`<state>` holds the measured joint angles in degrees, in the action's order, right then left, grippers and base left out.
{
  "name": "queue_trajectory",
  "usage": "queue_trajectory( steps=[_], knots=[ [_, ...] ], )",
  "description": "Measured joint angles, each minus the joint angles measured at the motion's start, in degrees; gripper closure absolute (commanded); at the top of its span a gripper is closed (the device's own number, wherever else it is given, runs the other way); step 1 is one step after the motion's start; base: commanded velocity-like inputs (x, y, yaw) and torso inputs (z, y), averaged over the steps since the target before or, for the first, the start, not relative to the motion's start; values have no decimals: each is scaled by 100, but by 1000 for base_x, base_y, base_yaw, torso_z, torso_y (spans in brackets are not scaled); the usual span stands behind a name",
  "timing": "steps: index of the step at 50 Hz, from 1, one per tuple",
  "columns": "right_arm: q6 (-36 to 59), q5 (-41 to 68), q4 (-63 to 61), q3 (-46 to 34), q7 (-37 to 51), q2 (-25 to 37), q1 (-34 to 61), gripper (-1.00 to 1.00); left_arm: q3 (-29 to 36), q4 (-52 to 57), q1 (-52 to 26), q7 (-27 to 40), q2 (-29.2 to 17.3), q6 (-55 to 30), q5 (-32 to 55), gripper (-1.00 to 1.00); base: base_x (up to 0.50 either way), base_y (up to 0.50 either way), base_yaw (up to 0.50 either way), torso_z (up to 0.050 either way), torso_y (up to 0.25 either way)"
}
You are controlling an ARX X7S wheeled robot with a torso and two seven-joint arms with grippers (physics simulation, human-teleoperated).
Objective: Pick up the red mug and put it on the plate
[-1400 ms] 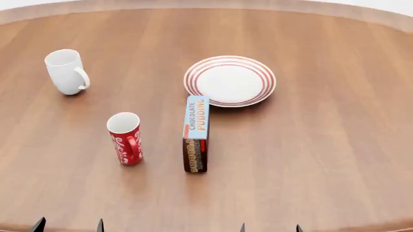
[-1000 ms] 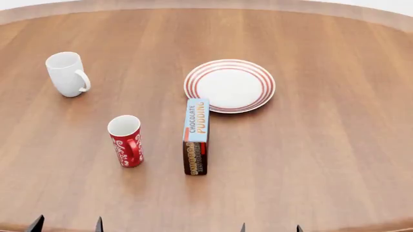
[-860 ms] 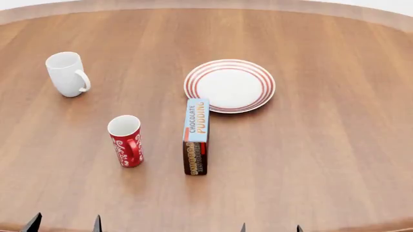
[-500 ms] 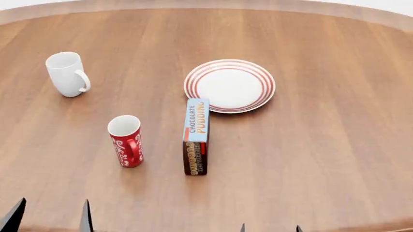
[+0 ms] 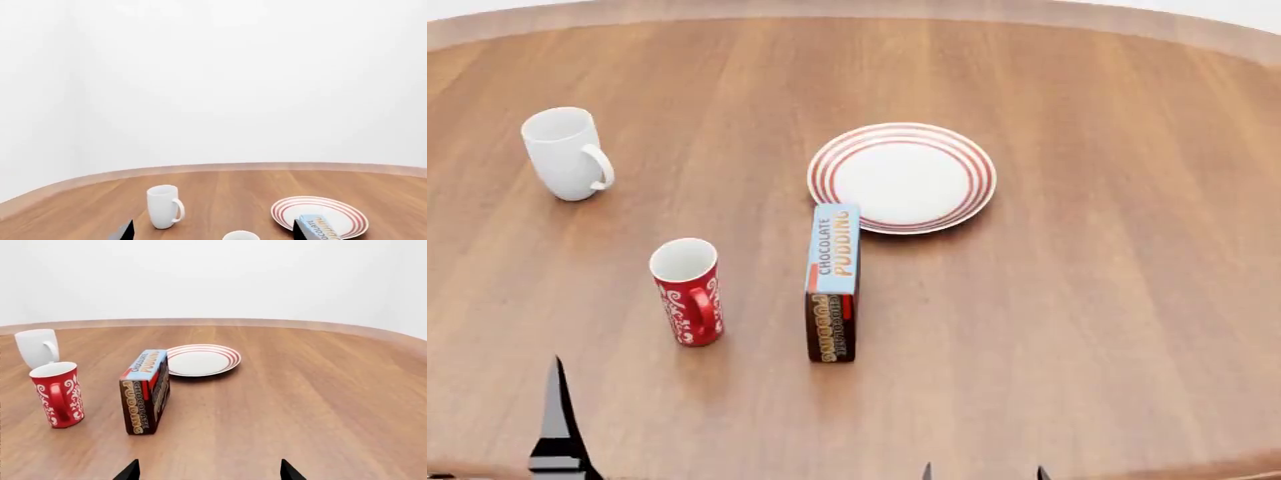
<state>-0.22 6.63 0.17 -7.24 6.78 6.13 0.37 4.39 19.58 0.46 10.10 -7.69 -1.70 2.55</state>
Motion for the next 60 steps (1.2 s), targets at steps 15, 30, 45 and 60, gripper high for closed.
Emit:
queue_trajectory(
  steps=[15, 30, 45, 60],
  knots=[
    [4, 78, -17, -95, 60, 84, 2, -100, 124, 279, 21, 159, -89, 69, -144, -100, 0, 0, 0, 0, 0],
    [-23, 148, -10, -158, 136, 140, 14, -100, 198, 568, 69, 242, -175, 76, -167, -100, 0, 0, 0, 0, 0],
    [-69, 213, 2, -235, 173, 199, 22, -100, 226, 648, 67, 306, -254, 78, -125, -100, 0, 0, 0, 0, 0],
    [-86, 249, -5, -308, 221, 260, 27, -100, 295, 599, 42, 377, -295, 125, -117, -100, 0, 29, 0, 0, 0]
  ],
)
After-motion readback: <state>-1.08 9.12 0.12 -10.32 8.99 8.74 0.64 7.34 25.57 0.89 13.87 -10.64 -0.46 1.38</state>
